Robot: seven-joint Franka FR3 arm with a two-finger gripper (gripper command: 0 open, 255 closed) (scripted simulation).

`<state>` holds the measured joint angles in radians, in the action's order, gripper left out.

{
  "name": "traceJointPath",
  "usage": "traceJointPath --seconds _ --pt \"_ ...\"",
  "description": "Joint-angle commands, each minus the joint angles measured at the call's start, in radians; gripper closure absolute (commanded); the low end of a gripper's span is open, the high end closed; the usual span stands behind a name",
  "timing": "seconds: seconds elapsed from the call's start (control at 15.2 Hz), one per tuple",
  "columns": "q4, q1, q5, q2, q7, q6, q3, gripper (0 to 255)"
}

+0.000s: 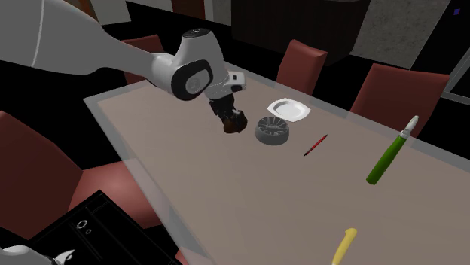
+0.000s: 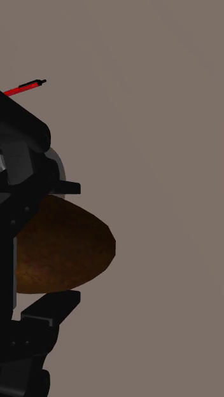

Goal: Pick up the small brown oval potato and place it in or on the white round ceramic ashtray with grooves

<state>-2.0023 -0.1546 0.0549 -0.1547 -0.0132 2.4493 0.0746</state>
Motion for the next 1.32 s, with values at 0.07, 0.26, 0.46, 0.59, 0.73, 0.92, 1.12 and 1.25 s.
traceJointPath --seconds 0.07,0.26,0.46,0.59,0.73,0.92,1.12,1.25 --pt "0.02 0.0 -0.001 0.016 -0.003 -0.036 0.0 255" --pt "0.035 0.0 -0.001 0.027 -0.004 -0.062 0.0 255" --pt "0.189 -0.015 -0.023 -0.088 -0.035 -0.101 0.004 255" --pt "0.302 -0.027 -0.036 -0.167 -0.053 -0.134 0.005 255" --pt "0.426 -0.04 -0.048 -0.251 -0.069 -0.174 0.004 255" --pt "0.642 -0.061 -0.064 -0.389 -0.09 -0.251 0.002 255" --pt "1.034 -0.092 -0.08 -0.627 -0.108 -0.405 -0.003 255" --pt "1.005 -0.091 -0.079 -0.625 -0.108 -0.378 -0.004 255"
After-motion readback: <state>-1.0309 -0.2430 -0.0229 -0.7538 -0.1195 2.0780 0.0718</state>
